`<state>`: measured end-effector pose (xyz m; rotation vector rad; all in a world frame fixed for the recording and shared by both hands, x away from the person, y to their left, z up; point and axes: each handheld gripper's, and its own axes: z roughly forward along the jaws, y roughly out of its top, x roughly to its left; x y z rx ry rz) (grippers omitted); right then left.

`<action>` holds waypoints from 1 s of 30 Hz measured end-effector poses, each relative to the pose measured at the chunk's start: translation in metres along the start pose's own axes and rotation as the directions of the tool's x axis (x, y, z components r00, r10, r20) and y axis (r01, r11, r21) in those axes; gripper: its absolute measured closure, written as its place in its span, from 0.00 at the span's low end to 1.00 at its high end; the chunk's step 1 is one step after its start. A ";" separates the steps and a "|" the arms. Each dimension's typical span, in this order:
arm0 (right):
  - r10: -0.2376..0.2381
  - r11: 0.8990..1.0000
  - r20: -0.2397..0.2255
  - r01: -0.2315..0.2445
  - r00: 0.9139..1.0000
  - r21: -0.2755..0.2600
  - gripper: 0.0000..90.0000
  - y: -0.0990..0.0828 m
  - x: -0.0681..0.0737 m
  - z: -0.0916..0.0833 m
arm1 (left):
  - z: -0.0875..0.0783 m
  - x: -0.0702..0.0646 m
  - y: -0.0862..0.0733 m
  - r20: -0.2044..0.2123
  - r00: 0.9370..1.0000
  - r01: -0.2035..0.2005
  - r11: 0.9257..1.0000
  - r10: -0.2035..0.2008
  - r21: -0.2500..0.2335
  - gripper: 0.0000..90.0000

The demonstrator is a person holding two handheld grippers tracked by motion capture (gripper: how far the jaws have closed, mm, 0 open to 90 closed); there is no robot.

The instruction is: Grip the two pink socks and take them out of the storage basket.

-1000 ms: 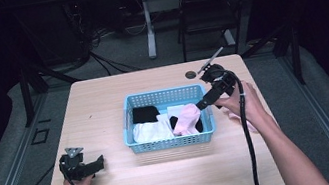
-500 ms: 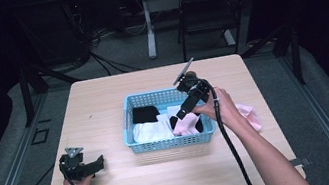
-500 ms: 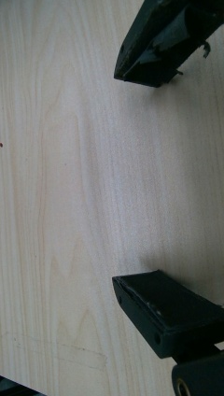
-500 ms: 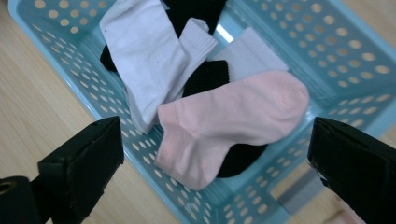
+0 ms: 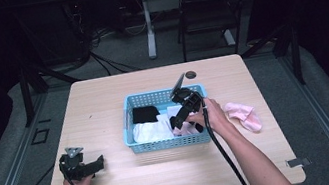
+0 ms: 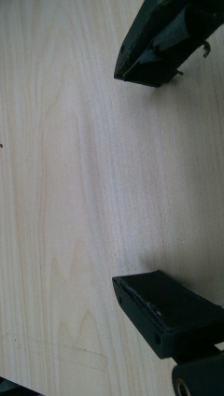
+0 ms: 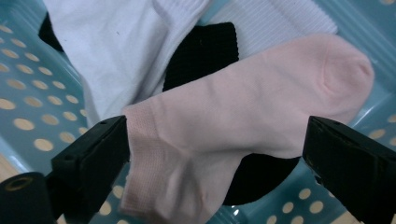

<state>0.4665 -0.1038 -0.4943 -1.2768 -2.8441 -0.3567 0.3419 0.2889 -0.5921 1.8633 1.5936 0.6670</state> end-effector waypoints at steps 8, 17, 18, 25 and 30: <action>0.041 0.999 0.011 -0.041 0.999 0.036 0.18 -0.001 -0.008 0.022 | 0.000 0.000 0.000 0.000 1.000 -0.001 1.000 0.001 0.000 0.04; 0.072 0.997 0.043 -0.072 0.997 0.017 0.57 -0.003 -0.012 0.028 | 0.000 0.000 0.000 0.000 1.000 -0.001 1.000 0.001 0.000 0.04; 0.068 0.997 0.040 -0.069 0.997 0.018 0.62 -0.004 -0.014 0.028 | 0.000 0.000 0.000 0.000 1.000 -0.001 1.000 0.001 0.000 0.04; 0.081 0.997 0.045 -0.081 0.996 -0.004 0.87 -0.006 -0.018 0.023 | 0.000 0.000 0.000 0.002 1.000 -0.001 1.000 0.001 0.001 0.04; 0.066 0.997 0.046 -0.065 0.997 -0.035 0.97 -0.008 -0.017 0.016 | 0.000 0.000 0.000 0.002 1.000 -0.002 1.000 0.002 0.001 0.04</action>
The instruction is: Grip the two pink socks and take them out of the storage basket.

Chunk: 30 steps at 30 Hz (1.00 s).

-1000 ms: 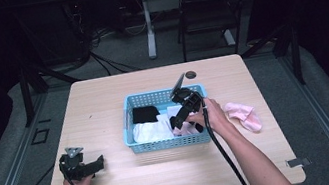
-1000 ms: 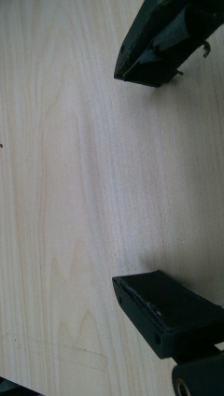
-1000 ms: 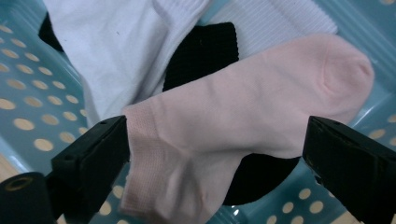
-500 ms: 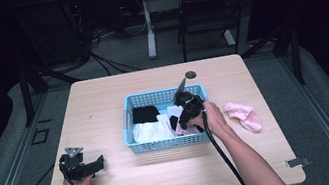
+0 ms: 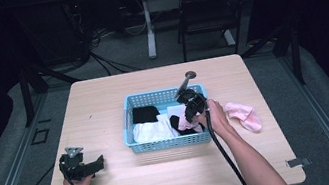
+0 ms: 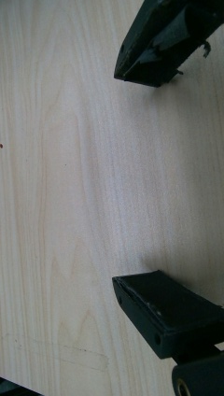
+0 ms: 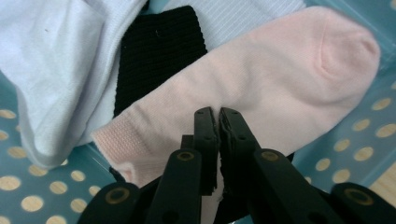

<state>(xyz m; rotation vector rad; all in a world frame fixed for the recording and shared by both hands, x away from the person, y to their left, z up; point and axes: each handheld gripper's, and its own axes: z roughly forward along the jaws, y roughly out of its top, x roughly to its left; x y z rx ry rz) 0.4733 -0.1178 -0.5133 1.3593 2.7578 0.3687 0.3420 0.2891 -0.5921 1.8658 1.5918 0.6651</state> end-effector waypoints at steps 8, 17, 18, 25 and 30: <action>-0.010 0.999 0.006 0.010 1.000 -0.040 0.99 -0.003 0.002 -0.007 | 0.000 0.000 0.000 0.000 1.000 0.000 1.000 0.000 0.000 0.04; -0.034 0.997 0.004 0.034 0.999 -0.069 0.99 -0.005 0.003 -0.023 | 0.000 0.000 0.000 0.001 1.000 -0.001 1.000 0.001 0.000 0.04; -0.028 0.996 -0.002 0.028 1.000 -0.089 0.99 -0.005 0.004 -0.024 | 0.000 0.000 0.000 0.001 1.000 -0.001 1.000 0.001 0.000 0.04; -0.049 0.992 0.005 0.050 0.999 -0.115 0.99 -0.005 0.008 -0.042 | 0.000 0.000 0.000 0.001 1.000 -0.002 1.000 0.002 -0.001 0.04; -0.063 0.988 0.009 0.064 0.998 -0.141 0.99 -0.005 0.010 -0.058 | 0.000 0.000 0.000 0.001 1.000 -0.002 1.000 0.002 0.000 0.04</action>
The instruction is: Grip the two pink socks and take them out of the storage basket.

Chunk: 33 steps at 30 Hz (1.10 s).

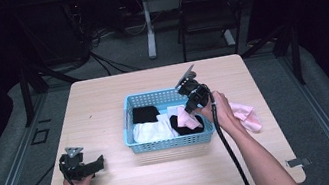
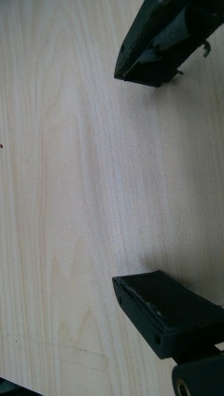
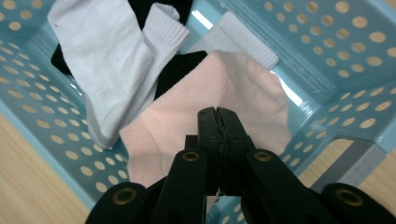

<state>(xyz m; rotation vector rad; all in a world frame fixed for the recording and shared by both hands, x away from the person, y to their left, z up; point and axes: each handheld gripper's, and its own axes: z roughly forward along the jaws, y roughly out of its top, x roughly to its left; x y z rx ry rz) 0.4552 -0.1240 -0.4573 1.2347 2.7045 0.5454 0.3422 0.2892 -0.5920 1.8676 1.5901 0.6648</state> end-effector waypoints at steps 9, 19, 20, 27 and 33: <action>-0.017 1.000 0.001 0.017 1.000 -0.024 0.99 0.002 0.002 -0.017 | 0.000 0.000 0.000 0.000 1.000 -0.001 1.000 0.001 -0.001 0.04; -0.034 0.998 0.000 0.034 0.999 -0.054 0.99 0.006 0.007 -0.038 | 0.000 0.000 0.000 0.000 1.000 0.000 1.000 0.000 -0.001 0.04; -0.039 0.998 0.003 0.039 0.999 -0.052 0.99 0.007 0.008 -0.040 | 0.000 0.000 0.000 -0.001 1.000 0.001 1.000 -0.001 0.000 0.04; -0.043 0.997 0.006 0.043 0.999 -0.067 0.99 0.008 0.008 -0.054 | 0.000 0.000 0.000 -0.001 1.000 0.000 1.000 0.000 -0.001 0.04; -0.051 0.995 0.016 0.052 0.999 -0.085 0.99 0.007 0.008 -0.071 | 0.000 0.000 0.000 -0.001 1.000 0.000 1.000 0.000 -0.001 0.04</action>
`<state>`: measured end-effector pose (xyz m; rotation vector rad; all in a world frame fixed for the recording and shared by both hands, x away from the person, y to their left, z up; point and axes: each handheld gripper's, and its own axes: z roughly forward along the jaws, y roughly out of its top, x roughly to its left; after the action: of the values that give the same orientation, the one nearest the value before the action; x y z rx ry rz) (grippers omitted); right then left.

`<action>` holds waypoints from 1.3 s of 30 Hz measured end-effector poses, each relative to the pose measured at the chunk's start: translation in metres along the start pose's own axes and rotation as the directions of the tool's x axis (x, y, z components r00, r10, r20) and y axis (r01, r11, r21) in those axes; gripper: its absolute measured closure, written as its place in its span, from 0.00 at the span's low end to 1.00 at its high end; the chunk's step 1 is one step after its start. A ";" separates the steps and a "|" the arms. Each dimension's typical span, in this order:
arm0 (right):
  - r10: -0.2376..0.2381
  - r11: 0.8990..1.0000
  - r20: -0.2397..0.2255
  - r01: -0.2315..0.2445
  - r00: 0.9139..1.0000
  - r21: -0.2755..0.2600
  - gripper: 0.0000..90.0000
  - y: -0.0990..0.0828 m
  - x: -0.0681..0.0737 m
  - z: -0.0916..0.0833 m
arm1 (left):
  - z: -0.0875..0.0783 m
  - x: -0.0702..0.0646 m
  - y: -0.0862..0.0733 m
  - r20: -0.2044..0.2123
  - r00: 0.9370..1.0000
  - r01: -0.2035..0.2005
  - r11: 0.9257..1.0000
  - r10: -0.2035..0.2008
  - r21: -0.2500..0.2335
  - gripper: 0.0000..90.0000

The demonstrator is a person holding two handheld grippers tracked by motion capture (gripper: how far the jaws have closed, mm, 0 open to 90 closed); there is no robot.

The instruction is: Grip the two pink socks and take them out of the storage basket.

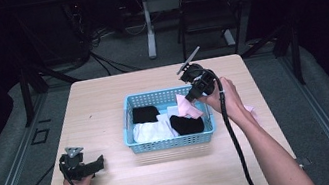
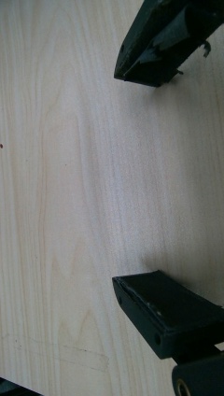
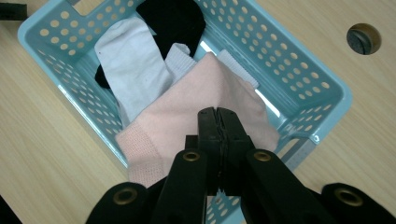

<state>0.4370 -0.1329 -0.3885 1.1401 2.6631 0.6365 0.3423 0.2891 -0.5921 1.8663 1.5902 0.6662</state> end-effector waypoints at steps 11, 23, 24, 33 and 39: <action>0.011 1.000 0.039 -0.010 0.999 -0.029 0.99 -0.008 -0.008 -0.033 | 0.000 0.000 0.000 0.000 1.000 0.000 1.000 0.000 0.000 0.04; 0.069 0.997 0.090 -0.067 0.993 -0.034 0.99 -0.030 -0.034 -0.052 | 0.000 0.000 0.000 -0.001 1.000 0.001 1.000 -0.001 0.001 0.04; 0.078 0.997 0.093 -0.075 0.993 -0.036 0.99 -0.033 -0.037 -0.054 | 0.000 0.000 0.000 -0.001 1.000 0.001 1.000 -0.001 0.001 0.04; 0.127 0.992 0.132 -0.125 0.983 -0.021 0.99 -0.056 -0.059 -0.054 | 0.000 0.000 0.000 -0.001 1.000 0.002 1.000 -0.002 0.001 0.04; 0.168 0.985 0.153 -0.171 0.974 0.008 0.99 -0.075 -0.075 -0.041 | 0.000 0.000 0.000 -0.001 1.000 0.002 1.000 -0.002 0.001 0.04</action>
<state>0.4276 -0.2459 -0.3863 1.3750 2.4696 0.5249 0.3421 0.2890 -0.5921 1.8654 1.5931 0.6660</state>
